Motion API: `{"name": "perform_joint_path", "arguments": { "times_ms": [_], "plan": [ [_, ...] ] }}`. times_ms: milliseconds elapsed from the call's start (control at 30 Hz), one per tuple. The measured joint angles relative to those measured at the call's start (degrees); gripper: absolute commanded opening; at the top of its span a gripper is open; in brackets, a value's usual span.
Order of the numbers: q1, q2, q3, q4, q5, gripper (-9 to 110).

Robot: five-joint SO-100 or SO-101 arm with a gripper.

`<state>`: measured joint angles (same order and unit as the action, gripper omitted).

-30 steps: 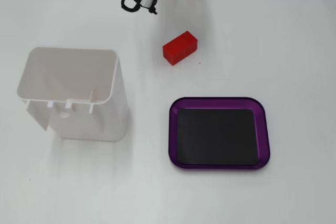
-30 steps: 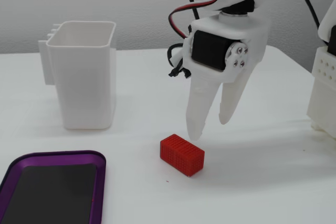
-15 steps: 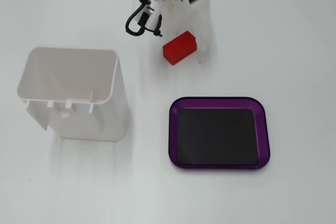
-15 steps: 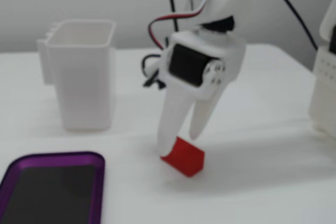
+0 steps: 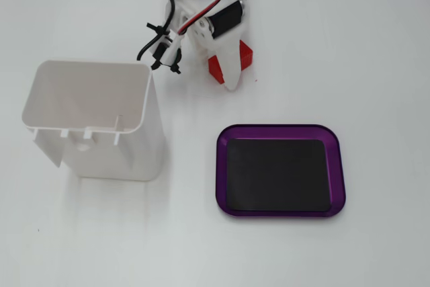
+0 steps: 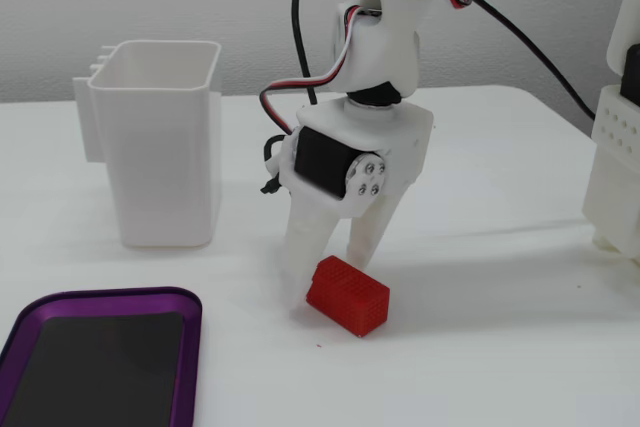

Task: Pick up the cube and place it in the box.

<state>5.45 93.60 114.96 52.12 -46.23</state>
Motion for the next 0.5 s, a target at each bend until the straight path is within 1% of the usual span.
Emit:
{"name": "perform_joint_path", "arguments": {
  "times_ms": [100,500],
  "plan": [
    [-0.35,0.00,0.09,-0.18,0.00,18],
    [-0.70,0.09,1.05,2.90,0.00,18]
  ]
}}
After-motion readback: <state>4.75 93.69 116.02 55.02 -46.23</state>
